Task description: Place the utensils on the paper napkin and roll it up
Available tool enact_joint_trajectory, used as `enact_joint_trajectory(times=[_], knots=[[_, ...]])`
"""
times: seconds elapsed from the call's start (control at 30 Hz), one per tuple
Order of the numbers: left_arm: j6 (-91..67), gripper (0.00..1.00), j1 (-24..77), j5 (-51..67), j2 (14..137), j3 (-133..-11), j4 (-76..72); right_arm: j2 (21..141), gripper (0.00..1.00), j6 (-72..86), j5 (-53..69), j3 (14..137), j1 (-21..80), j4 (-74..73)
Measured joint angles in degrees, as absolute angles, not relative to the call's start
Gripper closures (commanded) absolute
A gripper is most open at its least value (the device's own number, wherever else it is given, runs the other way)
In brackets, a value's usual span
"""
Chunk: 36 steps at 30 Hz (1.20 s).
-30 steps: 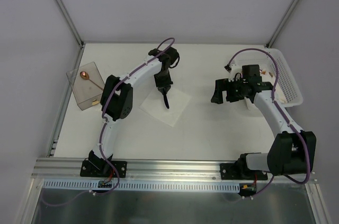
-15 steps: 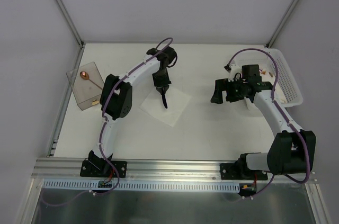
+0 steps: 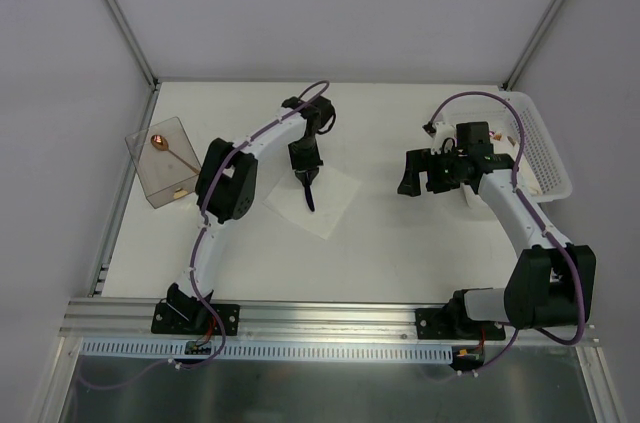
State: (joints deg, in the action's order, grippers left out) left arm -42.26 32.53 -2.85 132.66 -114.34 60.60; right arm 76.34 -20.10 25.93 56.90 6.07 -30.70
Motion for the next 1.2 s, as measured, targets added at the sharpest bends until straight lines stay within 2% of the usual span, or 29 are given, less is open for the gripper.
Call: enact_joint_trajectory(times=[0.87, 1.0, 1.2], knots=[[-40.6, 1.00, 31.5, -0.9, 134.8, -113.7, 60.0, 77.5, 0.01, -19.9, 25.9, 56.9, 5.7, -30.7], [-40.5, 0.91, 31.4, -0.2, 134.8, -113.4, 59.8, 77.5, 0.01, -19.9, 25.9, 56.9, 5.7, -30.7], [-40.2, 0.83, 31.4, -0.1, 134.4, -112.8, 59.2, 77.5, 0.01, -19.9, 25.9, 56.9, 5.7, -30.7]])
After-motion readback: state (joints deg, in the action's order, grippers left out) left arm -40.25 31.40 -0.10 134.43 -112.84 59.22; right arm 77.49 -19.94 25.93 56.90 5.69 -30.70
